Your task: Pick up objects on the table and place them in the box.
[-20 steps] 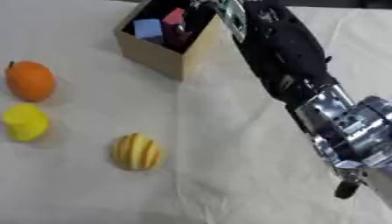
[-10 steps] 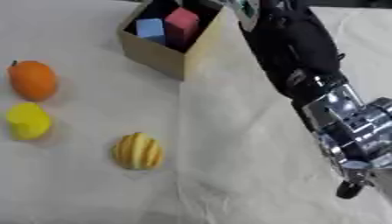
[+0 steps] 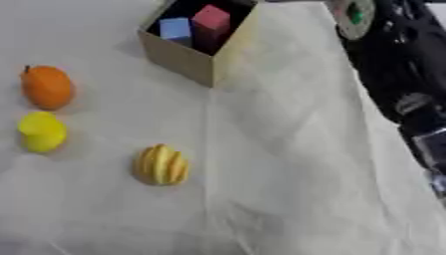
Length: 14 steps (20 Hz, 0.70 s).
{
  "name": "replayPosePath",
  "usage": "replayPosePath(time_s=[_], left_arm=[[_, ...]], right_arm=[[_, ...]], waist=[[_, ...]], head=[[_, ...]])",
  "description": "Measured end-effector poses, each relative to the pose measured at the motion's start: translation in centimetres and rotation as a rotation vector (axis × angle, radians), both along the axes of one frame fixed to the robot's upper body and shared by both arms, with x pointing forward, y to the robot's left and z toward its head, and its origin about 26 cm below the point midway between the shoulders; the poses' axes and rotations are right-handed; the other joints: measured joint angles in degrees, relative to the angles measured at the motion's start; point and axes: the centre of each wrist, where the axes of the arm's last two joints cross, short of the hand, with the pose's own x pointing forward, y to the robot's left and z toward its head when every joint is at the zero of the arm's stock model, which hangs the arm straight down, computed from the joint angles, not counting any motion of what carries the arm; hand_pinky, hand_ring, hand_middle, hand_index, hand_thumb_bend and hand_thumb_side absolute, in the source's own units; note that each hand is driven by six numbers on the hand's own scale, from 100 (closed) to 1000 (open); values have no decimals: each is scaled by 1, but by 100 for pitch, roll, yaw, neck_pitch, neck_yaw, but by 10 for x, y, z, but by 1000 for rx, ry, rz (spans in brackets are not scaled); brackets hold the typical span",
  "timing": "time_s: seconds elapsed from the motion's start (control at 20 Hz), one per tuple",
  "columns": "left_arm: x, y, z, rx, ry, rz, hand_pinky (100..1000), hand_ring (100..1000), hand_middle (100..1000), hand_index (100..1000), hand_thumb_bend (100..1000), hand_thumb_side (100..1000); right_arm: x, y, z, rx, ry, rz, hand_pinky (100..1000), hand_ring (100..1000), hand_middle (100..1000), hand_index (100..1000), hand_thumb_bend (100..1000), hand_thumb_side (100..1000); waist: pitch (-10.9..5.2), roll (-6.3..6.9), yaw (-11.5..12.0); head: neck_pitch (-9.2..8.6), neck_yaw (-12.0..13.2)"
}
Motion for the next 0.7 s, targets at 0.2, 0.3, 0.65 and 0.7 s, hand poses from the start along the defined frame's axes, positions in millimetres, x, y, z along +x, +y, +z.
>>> replayPosePath(time_s=[0.2, 0.3, 0.65, 0.7], left_arm=[[16, 1, 1, 180, 111, 21, 770, 688, 656, 829, 427, 602], [23, 4, -2, 270, 180, 43, 775, 696, 665, 833, 446, 608], [39, 27, -18, 587, 365, 92, 789, 724, 681, 841, 517, 604], [40, 31, -19, 635, 381, 90, 789, 725, 682, 842, 523, 600]], right_arm=[[-15, -24, -7, 89, -51, 45, 910, 736, 692, 850, 100, 528], [-23, -31, -13, 141, -66, 54, 911, 734, 690, 849, 100, 529], [-50, -38, -40, 304, -73, 60, 909, 719, 663, 831, 100, 532], [-54, -39, -44, 326, -70, 59, 909, 718, 662, 822, 100, 531]], waist=[[-29, 94, -97], [-34, 105, -130], [-62, 75, -224], [-63, 58, -224]], head=[[6, 75], [25, 118], [51, 288], [52, 310]])
